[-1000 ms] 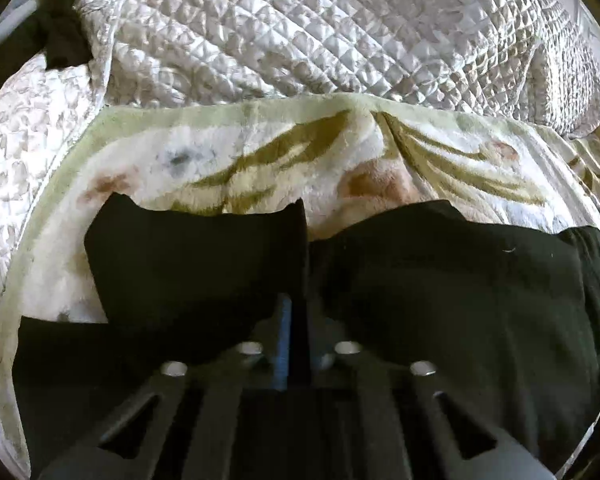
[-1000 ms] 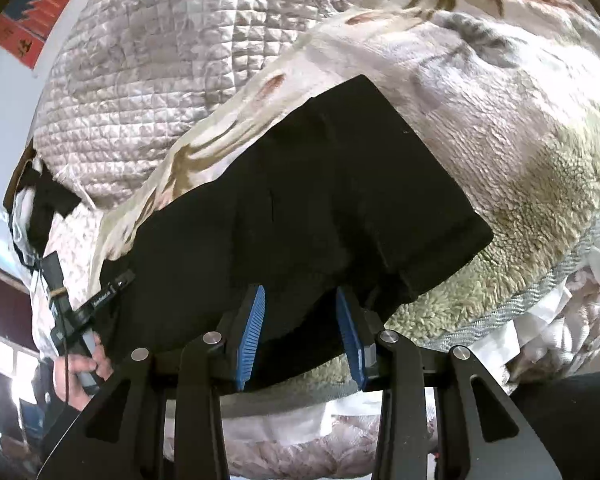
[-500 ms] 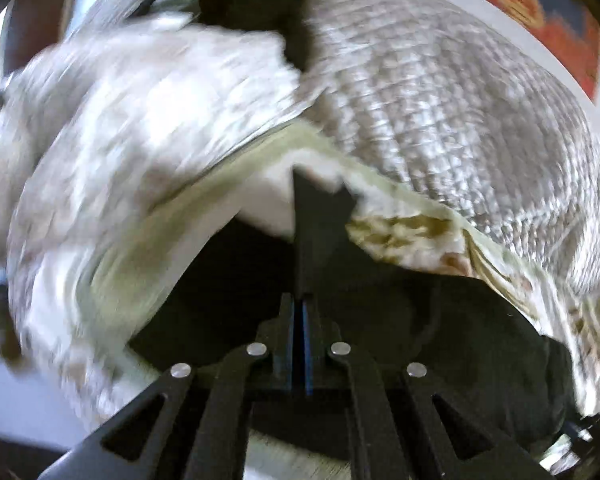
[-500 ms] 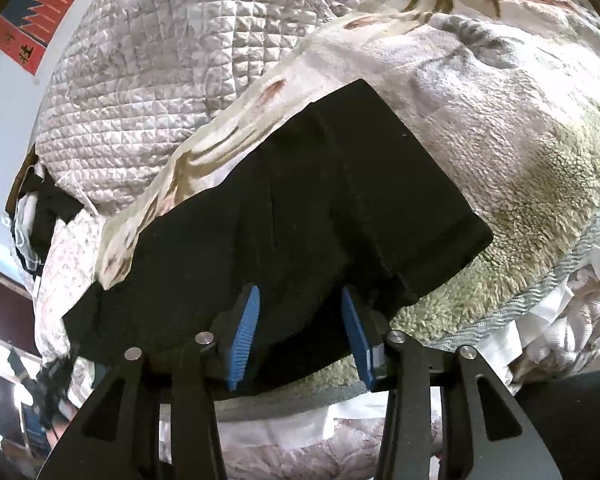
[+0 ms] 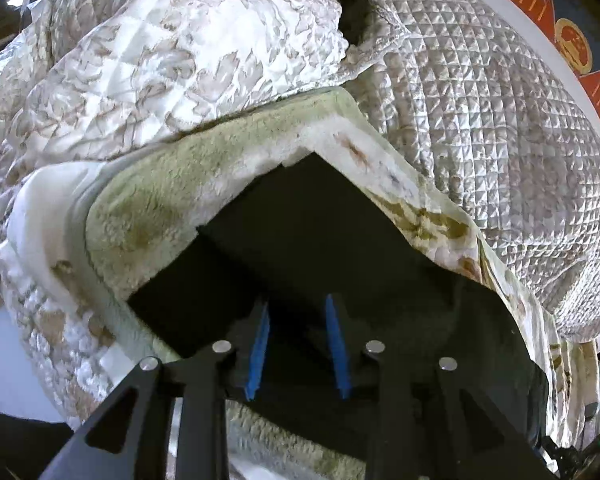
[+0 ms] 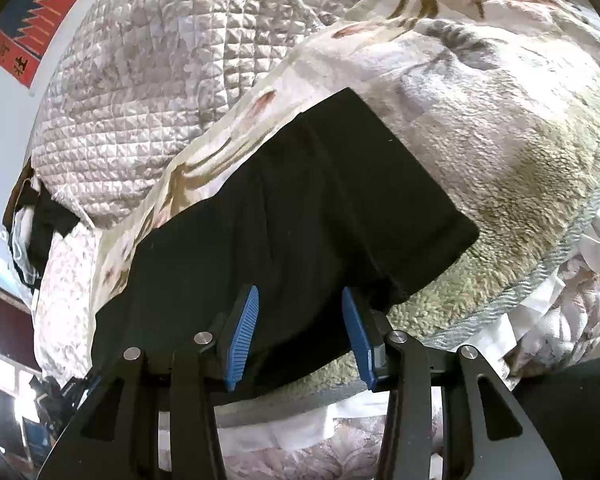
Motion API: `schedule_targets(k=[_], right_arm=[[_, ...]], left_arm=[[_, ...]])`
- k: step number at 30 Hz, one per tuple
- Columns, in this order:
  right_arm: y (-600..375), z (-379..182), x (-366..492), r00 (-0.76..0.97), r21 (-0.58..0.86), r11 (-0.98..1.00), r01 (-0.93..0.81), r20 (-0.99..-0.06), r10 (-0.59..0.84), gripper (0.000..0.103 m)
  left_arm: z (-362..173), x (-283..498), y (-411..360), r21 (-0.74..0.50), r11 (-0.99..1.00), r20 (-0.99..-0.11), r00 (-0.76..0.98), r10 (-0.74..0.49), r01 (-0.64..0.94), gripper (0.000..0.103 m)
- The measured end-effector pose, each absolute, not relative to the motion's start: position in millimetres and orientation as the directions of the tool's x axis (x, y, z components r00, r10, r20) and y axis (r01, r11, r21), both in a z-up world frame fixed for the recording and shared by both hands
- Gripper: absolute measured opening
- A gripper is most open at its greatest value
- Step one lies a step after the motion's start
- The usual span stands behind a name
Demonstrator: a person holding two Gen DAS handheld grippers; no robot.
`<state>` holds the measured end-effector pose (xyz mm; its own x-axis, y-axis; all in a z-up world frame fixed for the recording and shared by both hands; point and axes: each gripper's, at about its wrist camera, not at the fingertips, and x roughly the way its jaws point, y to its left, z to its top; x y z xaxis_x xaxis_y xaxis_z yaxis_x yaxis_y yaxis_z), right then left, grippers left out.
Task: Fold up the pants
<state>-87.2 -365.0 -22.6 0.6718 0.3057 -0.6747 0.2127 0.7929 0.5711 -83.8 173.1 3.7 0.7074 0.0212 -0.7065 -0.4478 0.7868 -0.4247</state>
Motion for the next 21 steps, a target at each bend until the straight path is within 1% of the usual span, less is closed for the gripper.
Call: schedule_targets(k=[3,5,7,8,11,14,21], right_arm=[[-369,-22,-90,0.687,0.58,0.783,0.226,-0.664,0.293,0.044],[-372,-23,-89,0.69,0.584,0.778,0.233,-0.663,0.291,0.044],[-374,-23,-89,0.699,0.589,0.773,0.235,-0.655,0.286,0.044],[-374,-22,-89,0.703,0.589,0.773,0.237,-0.653,0.282,0.044],[-374,-21,-92,0.701,0.588,0.769,0.25,-0.658,0.275,0.044],[-376,-23,-99,0.682,0.575,0.767,0.284,-0.684,0.26,0.044],[-384,-32,-89,0.691,0.622,0.728,0.29,-0.662,0.29,0.044]], left_arm=[[3,-75,173,-0.411,0.788,-0.717,0.697,0.031,-0.458,0.03],[3,-70,168,-0.372,0.81,-0.725,0.686,0.052,-0.454,0.03],[4,-68,163,-0.321,0.832,-0.736,0.672,0.082,-0.452,0.026],[4,-68,162,-0.307,0.838,-0.737,0.67,0.091,-0.451,0.022],[4,-69,166,-0.31,0.834,-0.738,0.668,0.091,-0.456,0.017],[4,-70,167,-0.31,0.836,-0.737,0.67,0.089,-0.453,0.016],[3,-70,165,-0.309,0.835,-0.735,0.671,0.095,-0.456,0.016]])
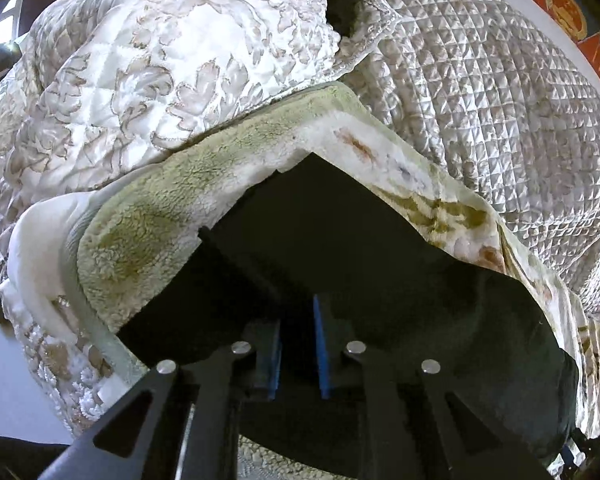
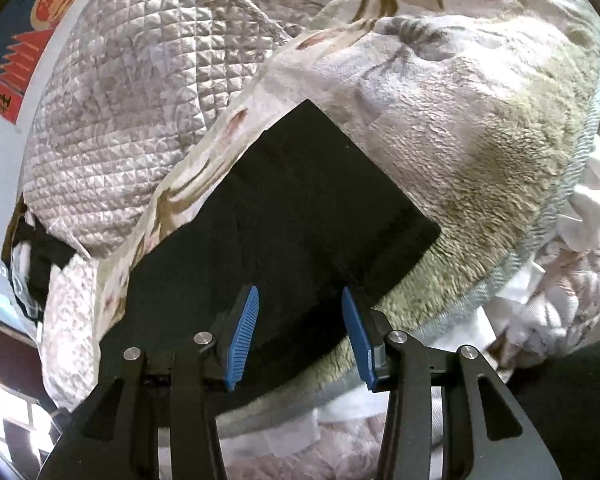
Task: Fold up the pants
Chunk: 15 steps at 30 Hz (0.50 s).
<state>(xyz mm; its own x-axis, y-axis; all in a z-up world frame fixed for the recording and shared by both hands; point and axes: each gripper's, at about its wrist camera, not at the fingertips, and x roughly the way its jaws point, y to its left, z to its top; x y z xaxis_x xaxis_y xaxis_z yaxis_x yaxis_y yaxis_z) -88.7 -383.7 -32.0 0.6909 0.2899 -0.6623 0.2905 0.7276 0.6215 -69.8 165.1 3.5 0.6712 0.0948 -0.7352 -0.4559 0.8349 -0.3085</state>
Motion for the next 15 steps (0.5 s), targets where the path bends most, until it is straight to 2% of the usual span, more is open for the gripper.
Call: schedule_targets(k=[7,9,15], right_arm=[[-391,-25,-80,0.746,0.625,0.725,0.291,-0.622,0.237,0.043],[-393,-25,-76,0.74,0.61,0.733,0.301,-0.634,0.224,0.011],[-394,-1,-83,0.769,0.622,0.746,0.239,-0.59,0.245,0.009]], left_arm=[[3,-67,165,-0.309,0.835,-0.733,0.673,0.096,-0.455,0.014],[4,-68,166,-0.308,0.834,-0.732,0.674,0.099,-0.458,0.006],[28,-91,167,-0.352,0.822,-0.685,0.721,0.099,-0.447,0.004]])
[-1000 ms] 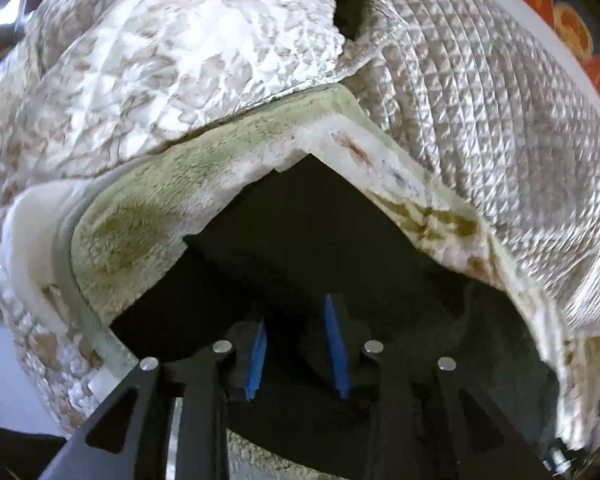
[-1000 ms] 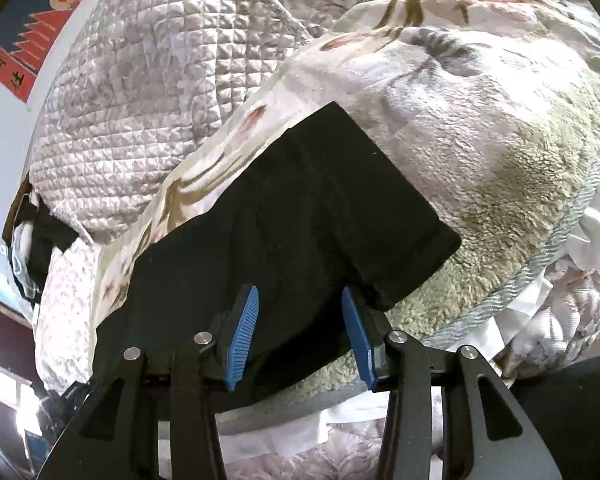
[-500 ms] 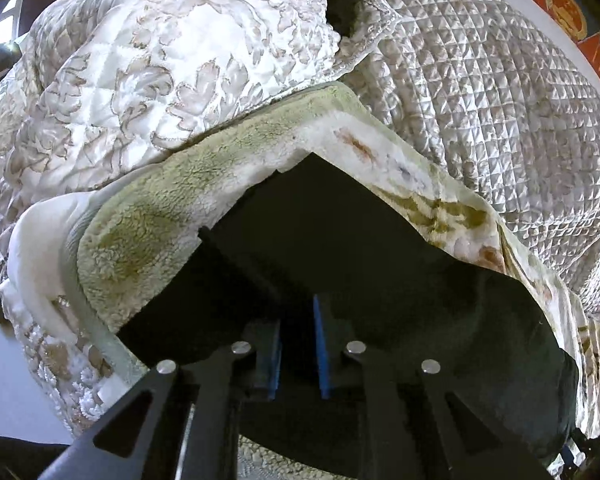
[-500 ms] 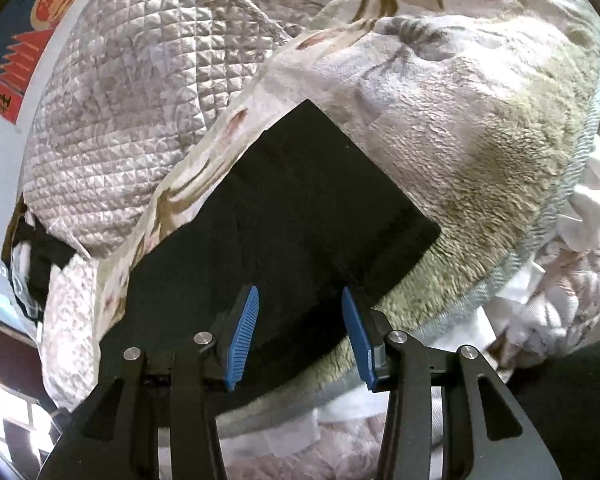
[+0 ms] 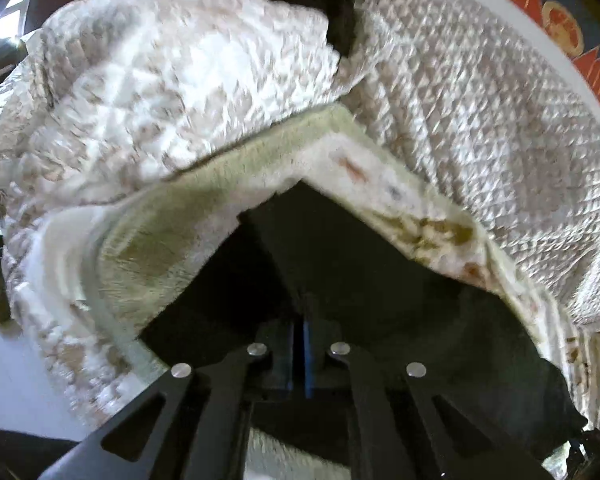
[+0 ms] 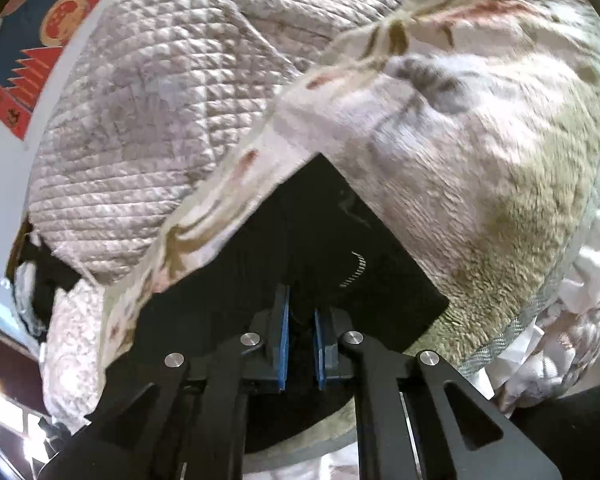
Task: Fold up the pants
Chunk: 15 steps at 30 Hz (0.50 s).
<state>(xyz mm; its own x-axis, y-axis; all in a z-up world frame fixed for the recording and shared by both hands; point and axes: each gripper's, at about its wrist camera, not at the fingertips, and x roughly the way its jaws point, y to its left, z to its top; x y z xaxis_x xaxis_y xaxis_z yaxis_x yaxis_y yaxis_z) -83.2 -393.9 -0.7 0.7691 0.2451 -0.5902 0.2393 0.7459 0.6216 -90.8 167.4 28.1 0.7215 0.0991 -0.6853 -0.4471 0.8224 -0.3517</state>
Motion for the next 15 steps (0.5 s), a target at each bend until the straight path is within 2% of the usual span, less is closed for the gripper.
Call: schedule_targets(k=[4,6,8,11,14,15], right_arm=[[-401,-10,-86,0.726,0.577,0.764,0.289,-0.652,0.218,0.009],[-408,-33,-82,0.673,0.591,0.73,0.343,-0.697,0.248,0.009],[-404,-31,-83,0.678,0.572,0.746,0.341,-0.699,0.226,0.009],[-400,-24,-84,0.683,0.56,0.756,0.339,-0.699,0.212,0.009],[-400,-19,-88,0.675,0.531,0.77,0.353,-0.715,0.183,0.012],[-400,-15,-92,0.678,0.519,0.774,0.363,-0.717,0.163,0.018]], left_arm=[[33,-109,166,-0.335,0.833,-0.681,0.724,0.109,-0.441,0.004],[17,-104,168,-0.309,0.83,-0.729,0.676,0.107,-0.465,0.004],[4,-99,170,-0.309,0.819,-0.765,0.638,0.088,-0.484,0.005],[7,-100,167,-0.292,0.83,-0.758,0.644,0.102,-0.475,0.005],[12,-103,168,-0.288,0.819,-0.759,0.64,0.121,-0.496,0.009],[15,-107,170,-0.287,0.812,-0.754,0.643,0.136,-0.508,0.009]])
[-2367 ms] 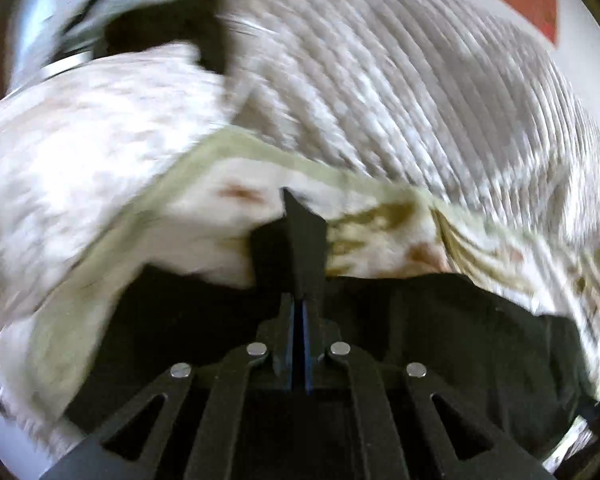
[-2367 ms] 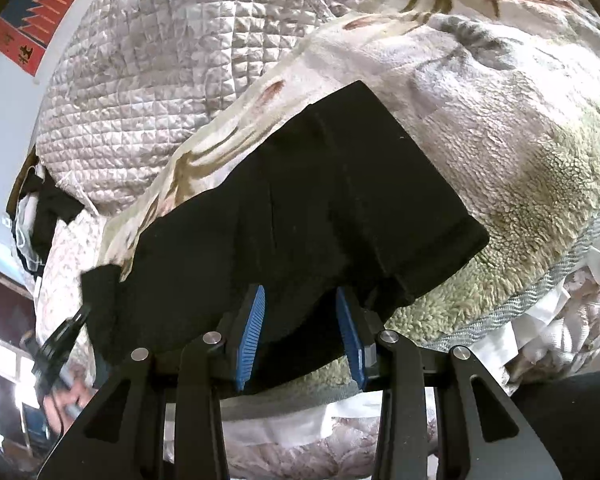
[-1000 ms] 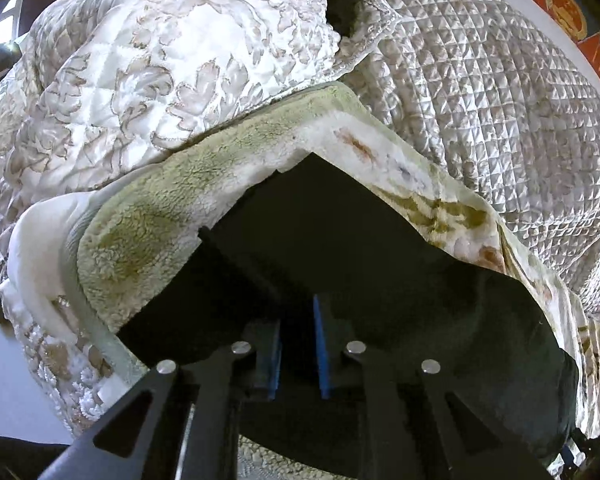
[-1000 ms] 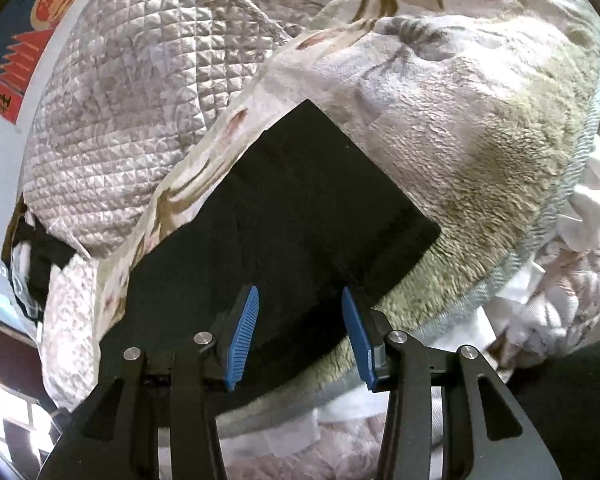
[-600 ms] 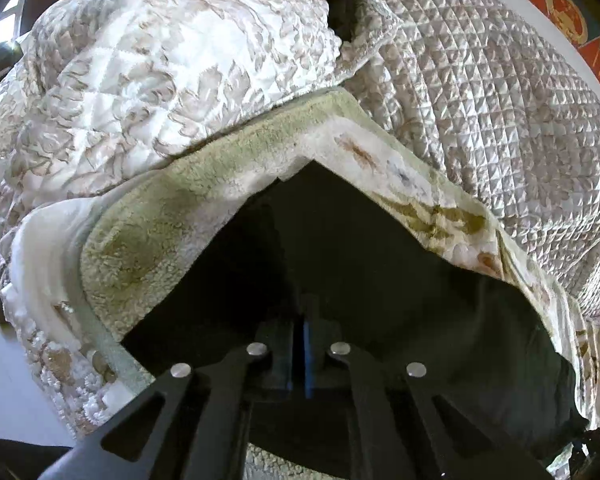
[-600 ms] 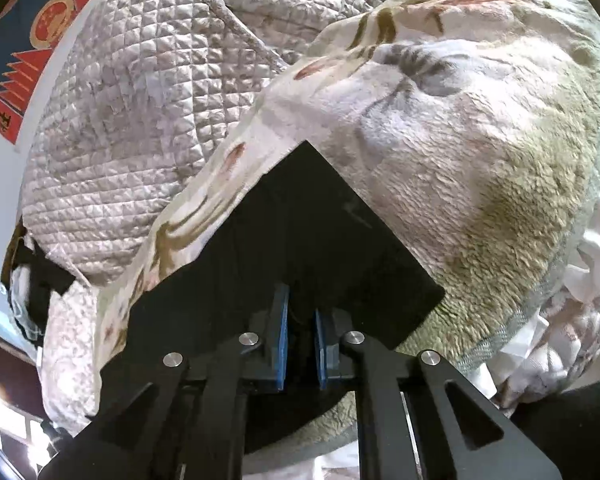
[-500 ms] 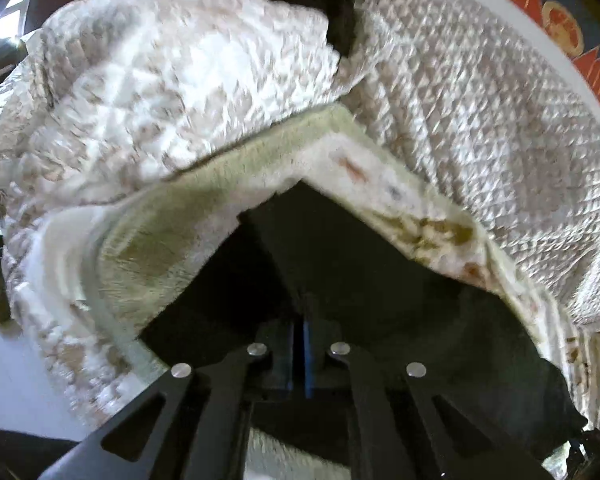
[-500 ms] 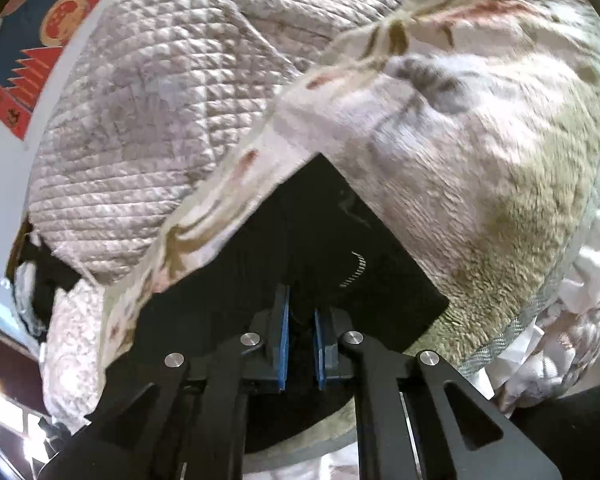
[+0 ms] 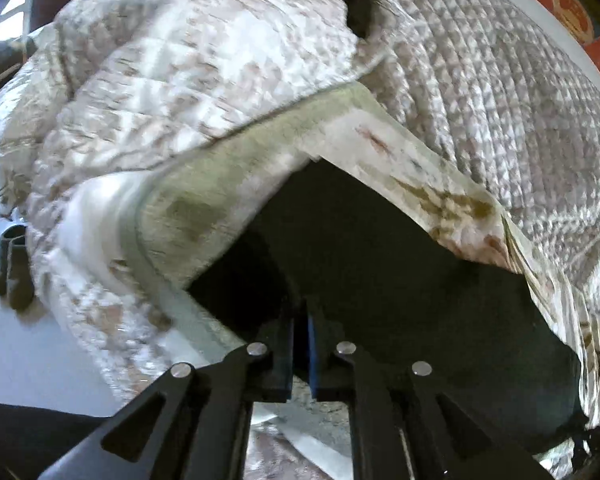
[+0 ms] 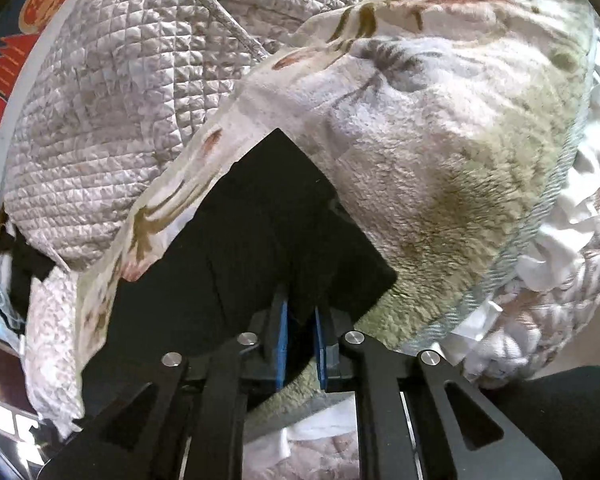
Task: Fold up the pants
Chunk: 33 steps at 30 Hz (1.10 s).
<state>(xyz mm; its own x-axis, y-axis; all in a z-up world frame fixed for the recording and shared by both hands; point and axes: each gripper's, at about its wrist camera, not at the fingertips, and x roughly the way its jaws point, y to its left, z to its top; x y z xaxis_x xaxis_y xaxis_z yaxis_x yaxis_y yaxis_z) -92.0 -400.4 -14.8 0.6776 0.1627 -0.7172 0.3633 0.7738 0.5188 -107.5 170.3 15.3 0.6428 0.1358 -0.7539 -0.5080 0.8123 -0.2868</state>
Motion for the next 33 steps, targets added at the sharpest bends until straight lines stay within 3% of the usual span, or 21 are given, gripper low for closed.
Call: schedule_targets(k=[5,9,11,14,17,19,22,28,31,33], right_arm=[[-400,22,-110,0.743,0.384,0.839,0.385,-0.668,-0.035,0.021],[-372,25,-89,0.754,0.32,0.922,0.218,-0.655,0.048,0.029],[-355,9,-75,0.715,0.276,0.949,0.155,-0.693,0.085,0.029],[-349,-25,-62,0.602,0.231,0.957,0.174,-0.794,0.082,0.029],[-352,-17,-67,0.636,0.246,0.954,0.17,-0.767,0.084,0.029],[-350,-5,-61,0.665,0.217,0.967,0.136,-0.743,0.074,0.029],[-336,4,-36,0.682,0.193,0.979,0.067,-0.725,0.097,0.029],[-299,-2,31,0.634,0.095,0.995,-0.021,-0.769,0.086,0.029],[-300,-15,50,0.616,0.051,0.999,0.008,-0.787,0.035,0.029],[-308,-27,54,0.594,0.078,0.997,0.02,-0.803,0.051,0.029]], left_arm=[[40,-118,179,-0.249,0.791,-0.711,0.66,0.243,-0.559,0.011],[54,-101,165,-0.268,0.841,-0.678,0.712,0.183,-0.471,0.032],[52,-90,150,-0.278,0.869,-0.687,0.717,0.118,-0.41,0.036],[30,-71,133,-0.287,0.891,-0.745,0.667,0.023,-0.352,0.036],[12,-62,128,-0.229,0.902,-0.801,0.597,0.038,-0.366,0.036],[20,-59,120,-0.186,0.921,-0.788,0.612,0.069,-0.343,0.036],[34,-39,103,-0.209,0.942,-0.761,0.649,0.012,-0.262,0.036],[40,22,55,-0.187,0.979,-0.766,0.636,-0.092,-0.084,0.036],[23,44,45,-0.147,0.988,-0.798,0.597,-0.086,-0.054,0.036],[2,57,54,-0.107,0.988,-0.839,0.543,-0.028,-0.114,0.036]])
